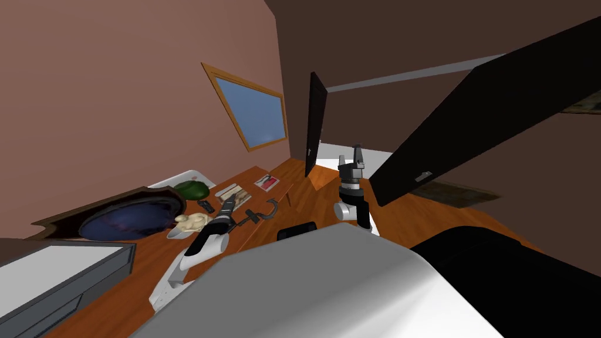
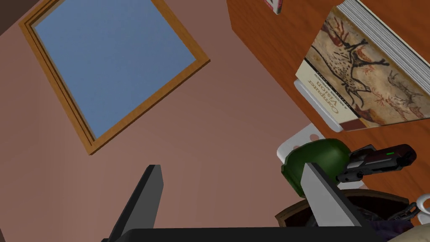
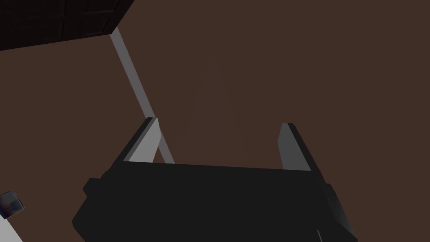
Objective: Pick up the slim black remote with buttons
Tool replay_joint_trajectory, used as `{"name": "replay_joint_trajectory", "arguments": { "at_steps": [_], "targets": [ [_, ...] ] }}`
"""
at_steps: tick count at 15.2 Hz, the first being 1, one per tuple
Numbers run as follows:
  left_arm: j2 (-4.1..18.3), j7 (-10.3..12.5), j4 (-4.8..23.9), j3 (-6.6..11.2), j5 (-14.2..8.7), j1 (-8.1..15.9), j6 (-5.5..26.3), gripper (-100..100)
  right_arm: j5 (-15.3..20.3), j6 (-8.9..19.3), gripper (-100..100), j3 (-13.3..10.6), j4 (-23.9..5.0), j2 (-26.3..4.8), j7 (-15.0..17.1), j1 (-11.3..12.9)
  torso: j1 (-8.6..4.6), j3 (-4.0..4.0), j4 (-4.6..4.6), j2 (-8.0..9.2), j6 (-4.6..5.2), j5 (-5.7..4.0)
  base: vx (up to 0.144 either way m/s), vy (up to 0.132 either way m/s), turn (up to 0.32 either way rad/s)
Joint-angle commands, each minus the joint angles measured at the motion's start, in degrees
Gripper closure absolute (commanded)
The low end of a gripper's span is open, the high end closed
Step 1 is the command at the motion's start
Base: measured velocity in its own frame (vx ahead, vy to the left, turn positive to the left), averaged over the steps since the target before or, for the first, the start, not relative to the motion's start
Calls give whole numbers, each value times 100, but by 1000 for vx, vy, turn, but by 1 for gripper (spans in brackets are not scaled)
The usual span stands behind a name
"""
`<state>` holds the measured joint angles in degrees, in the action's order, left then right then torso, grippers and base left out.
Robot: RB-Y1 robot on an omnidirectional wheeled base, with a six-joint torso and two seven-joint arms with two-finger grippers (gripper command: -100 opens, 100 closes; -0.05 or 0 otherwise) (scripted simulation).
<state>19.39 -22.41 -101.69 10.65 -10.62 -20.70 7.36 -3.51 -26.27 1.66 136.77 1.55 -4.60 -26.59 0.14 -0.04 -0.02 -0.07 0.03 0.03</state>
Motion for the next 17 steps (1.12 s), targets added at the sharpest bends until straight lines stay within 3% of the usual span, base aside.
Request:
{"name": "replay_joint_trajectory", "arguments": {
  "at_steps": [1, 2, 4, 5, 8, 9, 11, 14, 16, 17],
  "targets": [
    [11, -54, 39, 15, -36, -3, 225, -100, 0, 0, 0, 0, 0, 0, 0, 0, 0, 0, 0, 0, 0, 0, 1, 27, -94],
    [96, -175, 245, 70, -165, 60, 386, -100, 0, 0, 0, 0, 0, 0, 0, -1, -1, 0, 0, 1, -3, 0, 3, 24, -204],
    [96, -175, 245, 70, -165, 60, 569, -100, 0, 0, 0, 0, 0, 0, 0, 0, -1, 0, 0, 0, -1, 0, 5, 28, -129],
    [179, -297, 452, 125, -294, 124, 716, -100, 0, 0, 0, 0, 0, 0, 0, -1, -2, -1, 0, -1, -3, 0, 5, 26, -210],
    [179, -297, 452, 125, -294, 124, 916, -100, 0, 0, 0, 0, 0, 0, 0, -1, -3, -1, 0, -2, -3, 0, 3, 23, -102],
    [260, -419, 660, 180, -424, 189, 1123, -100, 0, 0, 0, 1, 0, 0, 0, -1, -5, -1, 0, -1, -5, -1, 4, 16, -171],
    [260, -419, 660, 180, -424, 189, 1264, -100, 0, 0, 0, 0, 0, 0, 0, 0, -5, -1, 0, -2, 0, -1, 3, 25, -171],
    [412, -663, 1022, 290, -681, 316, 1752, -100, 0, 0, 0, 0, 0, 0, 0, 0, -1, -1, 0, -1, 0, -1, -1, 32, -248],
    [412, -663, 1076, 290, -681, 316, 1957, -100, 0, 0, 0, 0, 0, 0, 0, 0, 4, 0, 0, 0, -2, 1, -2, 41, -125],
    [483, -783, 1282, 344, -807, 379, 2138, -100, 0, 0, 0, 1, 0, 0, 0, -1, 3, 0, 0, -1, -4, 1, 5, 30, -182]
  ]
}}
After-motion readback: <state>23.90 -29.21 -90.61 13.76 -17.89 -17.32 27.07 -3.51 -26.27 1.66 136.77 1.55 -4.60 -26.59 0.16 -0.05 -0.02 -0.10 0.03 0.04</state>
